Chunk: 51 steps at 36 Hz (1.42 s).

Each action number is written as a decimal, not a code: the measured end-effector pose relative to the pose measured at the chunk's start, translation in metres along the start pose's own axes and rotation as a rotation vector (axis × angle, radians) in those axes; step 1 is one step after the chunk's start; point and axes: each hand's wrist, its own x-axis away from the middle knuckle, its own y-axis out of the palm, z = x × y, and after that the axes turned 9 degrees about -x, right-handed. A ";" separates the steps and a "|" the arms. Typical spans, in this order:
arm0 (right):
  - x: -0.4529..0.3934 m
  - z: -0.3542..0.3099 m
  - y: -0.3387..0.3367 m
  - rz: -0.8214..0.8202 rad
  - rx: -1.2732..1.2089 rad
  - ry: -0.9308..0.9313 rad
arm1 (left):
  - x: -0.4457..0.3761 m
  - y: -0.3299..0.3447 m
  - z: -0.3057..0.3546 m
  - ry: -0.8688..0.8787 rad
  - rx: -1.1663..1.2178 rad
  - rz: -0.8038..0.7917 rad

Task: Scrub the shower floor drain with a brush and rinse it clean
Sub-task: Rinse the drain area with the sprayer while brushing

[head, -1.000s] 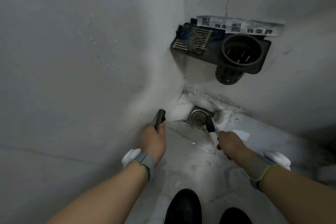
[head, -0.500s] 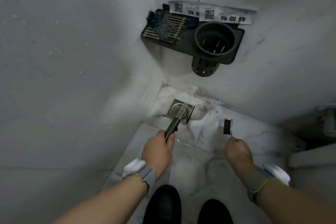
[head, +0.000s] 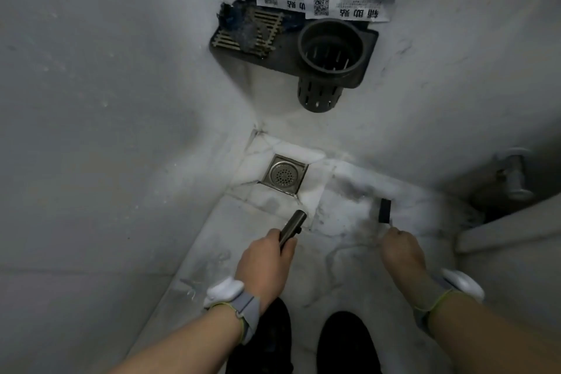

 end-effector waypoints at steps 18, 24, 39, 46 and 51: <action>-0.017 -0.008 0.030 0.200 0.060 0.544 | 0.016 0.028 -0.043 -0.063 -0.017 -0.145; -0.026 -0.060 0.073 -0.131 0.180 0.035 | 0.017 0.032 -0.050 -0.041 -0.042 -0.143; -0.044 -0.019 0.031 0.064 0.041 0.124 | 0.008 0.048 -0.022 0.296 -0.211 -0.288; -0.044 -0.015 0.023 0.094 -0.039 0.205 | 0.011 0.068 0.024 0.427 -0.210 -0.390; -0.038 -0.020 0.028 0.062 -0.132 0.189 | 0.002 0.070 0.017 0.306 -0.233 -0.366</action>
